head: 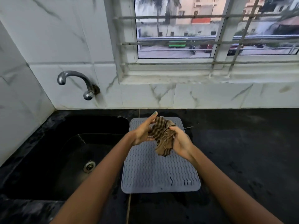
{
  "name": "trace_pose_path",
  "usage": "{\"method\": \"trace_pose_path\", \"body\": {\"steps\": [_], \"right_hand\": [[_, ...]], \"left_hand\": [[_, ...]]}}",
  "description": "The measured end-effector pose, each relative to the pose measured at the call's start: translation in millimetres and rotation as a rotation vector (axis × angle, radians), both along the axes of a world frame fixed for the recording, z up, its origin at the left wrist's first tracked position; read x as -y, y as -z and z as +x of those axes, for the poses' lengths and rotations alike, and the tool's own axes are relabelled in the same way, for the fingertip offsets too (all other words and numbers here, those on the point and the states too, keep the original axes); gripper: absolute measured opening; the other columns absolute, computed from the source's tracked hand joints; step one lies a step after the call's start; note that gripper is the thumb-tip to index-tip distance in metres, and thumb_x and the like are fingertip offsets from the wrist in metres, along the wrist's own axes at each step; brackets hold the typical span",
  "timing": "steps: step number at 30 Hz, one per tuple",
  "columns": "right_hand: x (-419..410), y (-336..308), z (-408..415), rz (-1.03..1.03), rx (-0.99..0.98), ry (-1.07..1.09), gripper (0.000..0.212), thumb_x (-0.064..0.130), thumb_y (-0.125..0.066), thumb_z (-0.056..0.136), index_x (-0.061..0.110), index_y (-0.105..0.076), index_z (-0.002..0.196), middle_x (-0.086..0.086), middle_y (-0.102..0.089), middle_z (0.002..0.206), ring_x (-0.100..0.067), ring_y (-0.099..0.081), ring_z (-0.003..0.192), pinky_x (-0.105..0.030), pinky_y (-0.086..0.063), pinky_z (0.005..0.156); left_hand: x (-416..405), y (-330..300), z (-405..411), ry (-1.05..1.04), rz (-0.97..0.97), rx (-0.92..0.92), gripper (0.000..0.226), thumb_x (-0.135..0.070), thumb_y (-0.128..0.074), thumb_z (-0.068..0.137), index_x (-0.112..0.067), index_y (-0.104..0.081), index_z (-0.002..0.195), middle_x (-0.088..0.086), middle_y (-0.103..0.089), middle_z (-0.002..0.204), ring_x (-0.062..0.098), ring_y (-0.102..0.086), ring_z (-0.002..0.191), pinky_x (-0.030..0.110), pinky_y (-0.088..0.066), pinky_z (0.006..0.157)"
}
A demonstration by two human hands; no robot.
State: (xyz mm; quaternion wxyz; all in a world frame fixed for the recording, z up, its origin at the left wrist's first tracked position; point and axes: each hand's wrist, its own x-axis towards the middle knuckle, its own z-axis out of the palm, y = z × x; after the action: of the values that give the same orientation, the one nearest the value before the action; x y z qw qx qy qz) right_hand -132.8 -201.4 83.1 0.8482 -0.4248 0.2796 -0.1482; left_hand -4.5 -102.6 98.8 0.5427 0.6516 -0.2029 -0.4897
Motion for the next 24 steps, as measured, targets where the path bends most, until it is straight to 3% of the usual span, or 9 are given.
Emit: {"method": "trace_pose_path", "body": {"steps": [2, 5, 9, 12, 16, 18, 20, 22, 24], "right_hand": [[7.5, -7.7, 2.4, 0.086, 0.021, 0.032, 0.04, 0.022, -0.037, 0.101, 0.003, -0.048, 0.134, -0.021, -0.053, 0.135, -0.034, -0.05, 0.124, -0.046, -0.04, 0.105], [12.0, -20.3, 3.9, 0.099, 0.051, 0.02, 0.04, 0.023, -0.034, 0.102, 0.002, -0.049, 0.133, -0.02, -0.053, 0.134, -0.032, -0.052, 0.121, -0.043, -0.045, 0.097], [22.4, -36.3, 2.4, 0.118, 0.077, 0.07, 0.043, 0.023, -0.033, 0.101, 0.001, -0.045, 0.136, -0.018, -0.052, 0.137, -0.032, -0.049, 0.126, -0.043, -0.039, 0.104], [34.8, -44.7, -1.2, 0.138, 0.067, 0.122, 0.043, 0.02, -0.034, 0.098, -0.001, -0.048, 0.132, -0.02, -0.055, 0.132, -0.035, -0.051, 0.122, -0.044, -0.041, 0.1], [37.7, -55.4, -6.3, 0.071, 0.081, 0.036, 0.051, 0.005, -0.031, 0.077, -0.001, -0.055, 0.122, -0.017, -0.064, 0.108, -0.031, -0.062, 0.091, -0.035, -0.05, 0.079], [42.2, -60.0, -4.6, -0.051, 0.026, 0.003, 0.066, 0.0, -0.029, 0.074, 0.004, -0.04, 0.138, -0.011, -0.062, 0.105, -0.026, -0.061, 0.083, -0.031, -0.046, 0.07], [50.3, -68.1, 2.6, -0.246, -0.045, 0.001, 0.068, -0.003, -0.033, 0.077, 0.017, -0.031, 0.142, -0.011, -0.053, 0.128, -0.024, -0.057, 0.1, -0.036, -0.045, 0.079], [54.0, -84.3, 10.0, -0.504, -0.046, -0.062, 0.07, -0.005, -0.042, 0.078, 0.026, -0.032, 0.14, -0.009, -0.041, 0.143, -0.027, -0.048, 0.119, -0.043, -0.04, 0.097], [50.5, -101.1, 17.6, -0.81, -0.022, -0.136, 0.067, -0.001, -0.053, 0.08, 0.031, -0.037, 0.137, -0.006, -0.035, 0.143, -0.024, -0.043, 0.121, -0.032, -0.043, 0.092]], "left_hand": [[3.6, -11.3, -0.3, 0.029, -0.04, 0.066, 0.067, -0.066, -0.049, 0.084, -0.018, -0.052, 0.13, 0.007, -0.06, 0.129, 0.023, -0.058, 0.119, 0.042, -0.046, 0.103], [6.7, -23.1, 1.1, 0.018, -0.034, 0.311, 0.041, -0.04, -0.066, 0.086, -0.01, -0.066, 0.113, 0.007, -0.07, 0.106, 0.02, -0.065, 0.103, 0.029, -0.054, 0.083], [5.5, -32.9, 14.0, -0.116, -0.03, 0.429, 0.025, -0.028, -0.064, 0.09, -0.005, -0.068, 0.1, 0.011, -0.069, 0.101, 0.016, -0.066, 0.086, 0.022, -0.055, 0.068], [1.3, -39.8, 24.2, -0.166, -0.056, 0.44, 0.02, -0.033, -0.061, 0.091, -0.014, -0.066, 0.095, 0.008, -0.068, 0.105, 0.014, -0.065, 0.089, 0.021, -0.052, 0.069], [9.2, -56.8, 24.7, -0.096, -0.163, 0.488, 0.03, -0.034, -0.061, 0.091, -0.012, -0.064, 0.111, 0.008, -0.069, 0.112, 0.013, -0.067, 0.096, 0.02, -0.055, 0.076], [16.9, -67.1, 22.8, -0.035, -0.177, 0.564, 0.031, -0.032, -0.065, 0.089, -0.007, -0.066, 0.107, 0.01, -0.07, 0.107, 0.018, -0.068, 0.094, 0.027, -0.056, 0.082], [23.3, -77.9, 21.2, 0.039, -0.153, 0.662, 0.036, -0.032, -0.069, 0.086, 0.002, -0.066, 0.098, 0.015, -0.07, 0.095, 0.021, -0.065, 0.085, 0.033, -0.051, 0.08], [28.8, -89.3, 21.3, 0.117, -0.115, 0.729, 0.029, -0.031, -0.071, 0.084, -0.002, -0.066, 0.083, 0.011, -0.068, 0.081, 0.015, -0.06, 0.073, 0.029, -0.048, 0.071], [31.1, -102.1, 25.7, 0.137, -0.071, 0.756, 0.027, -0.033, -0.072, 0.083, -0.017, -0.059, 0.065, -0.007, -0.057, 0.059, 0.005, -0.051, 0.055, 0.018, -0.042, 0.056]]}}
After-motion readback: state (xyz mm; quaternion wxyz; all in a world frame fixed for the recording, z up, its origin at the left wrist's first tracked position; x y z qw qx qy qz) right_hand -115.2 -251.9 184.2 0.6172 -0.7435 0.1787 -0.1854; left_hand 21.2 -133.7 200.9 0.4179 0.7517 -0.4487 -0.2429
